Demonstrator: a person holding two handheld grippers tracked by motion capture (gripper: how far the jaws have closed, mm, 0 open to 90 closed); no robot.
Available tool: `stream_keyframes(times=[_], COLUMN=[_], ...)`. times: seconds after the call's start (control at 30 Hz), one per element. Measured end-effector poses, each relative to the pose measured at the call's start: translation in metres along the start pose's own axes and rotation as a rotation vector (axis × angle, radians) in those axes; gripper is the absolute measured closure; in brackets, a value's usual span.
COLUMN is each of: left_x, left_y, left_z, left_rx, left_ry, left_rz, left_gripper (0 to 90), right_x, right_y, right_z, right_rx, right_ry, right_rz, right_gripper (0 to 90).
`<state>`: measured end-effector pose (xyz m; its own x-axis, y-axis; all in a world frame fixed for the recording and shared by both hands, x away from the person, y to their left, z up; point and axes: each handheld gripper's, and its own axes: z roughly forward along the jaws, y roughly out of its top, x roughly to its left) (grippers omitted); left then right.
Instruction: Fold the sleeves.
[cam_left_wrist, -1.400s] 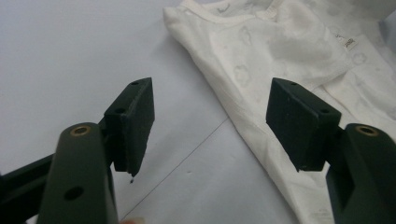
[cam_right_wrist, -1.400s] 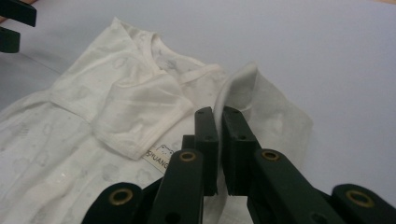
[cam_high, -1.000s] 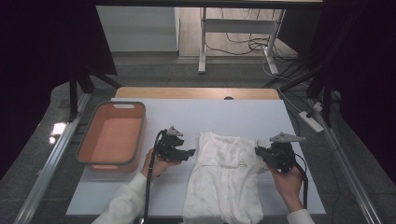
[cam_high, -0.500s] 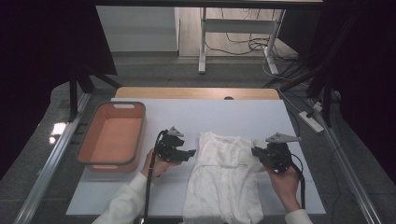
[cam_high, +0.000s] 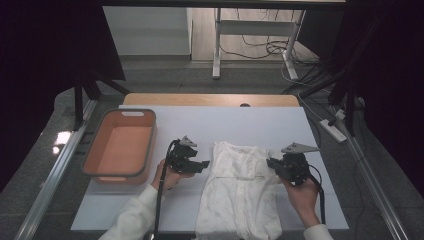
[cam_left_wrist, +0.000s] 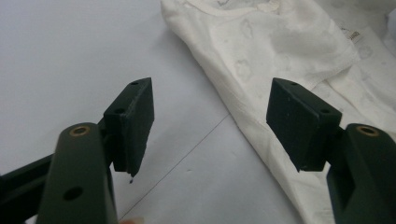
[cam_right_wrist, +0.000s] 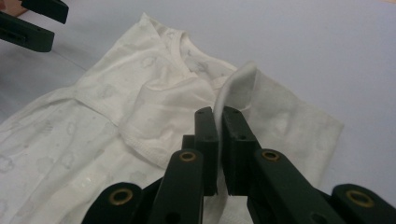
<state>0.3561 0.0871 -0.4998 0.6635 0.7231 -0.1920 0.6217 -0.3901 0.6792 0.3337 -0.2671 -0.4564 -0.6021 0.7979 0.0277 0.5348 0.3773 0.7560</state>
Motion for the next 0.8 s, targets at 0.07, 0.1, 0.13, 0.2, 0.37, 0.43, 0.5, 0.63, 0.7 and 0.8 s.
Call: stream_keyframes(times=[0.07,0.1,0.13,0.2,0.37,0.43,0.5,0.63,0.7,0.8], left_x=[0.0001,0.0001,0.0001,0.0002,0.0012,0.0017,0.0017,0.0015,0.0015,0.0013], left_y=[-0.0001,0.0000,0.0000,-0.0001,-0.0005,-0.0006,-0.0007,-0.0008,-0.0008,-0.0007], left_z=[0.0002,0.0003,0.0004,0.0006,0.0009,0.0010,0.0012,0.0016,0.0015,0.0014], left_rx=[0.001,0.002,0.003,0.003,0.004,0.007,0.007,0.008,0.008,0.007], left_ry=[-0.001,0.000,0.000,0.000,0.001,0.002,0.002,0.002,0.002,0.003], left_rz=[0.001,0.001,0.002,0.001,-0.003,-0.003,-0.005,-0.003,-0.003,-0.003], left_gripper=[32.7,32.7,32.7,32.7,32.7,32.7,32.8,32.7,32.7,32.8], right_x=[0.0007,0.0009,0.0011,0.0017,0.0042,0.0045,0.0049,0.0057,0.0070,0.0099], right_y=[0.0000,0.0001,0.0002,0.0006,0.0013,0.0014,0.0015,0.0020,0.0028,0.0048], right_z=[0.0006,0.0009,0.0010,0.0013,0.0025,0.0027,0.0030,0.0037,0.0045,0.0056], right_rx=[0.000,-0.001,-0.001,-0.002,0.000,0.000,0.000,0.001,-0.001,-0.003], right_ry=[0.003,0.004,0.004,0.005,0.009,0.009,0.010,0.012,0.015,0.020], right_rz=[0.003,0.002,0.000,-0.002,-0.006,-0.007,-0.007,-0.008,-0.008,-0.012], right_gripper=[85.3,85.3,85.3,85.3,85.3,85.3,85.3,85.3,85.3,85.3])
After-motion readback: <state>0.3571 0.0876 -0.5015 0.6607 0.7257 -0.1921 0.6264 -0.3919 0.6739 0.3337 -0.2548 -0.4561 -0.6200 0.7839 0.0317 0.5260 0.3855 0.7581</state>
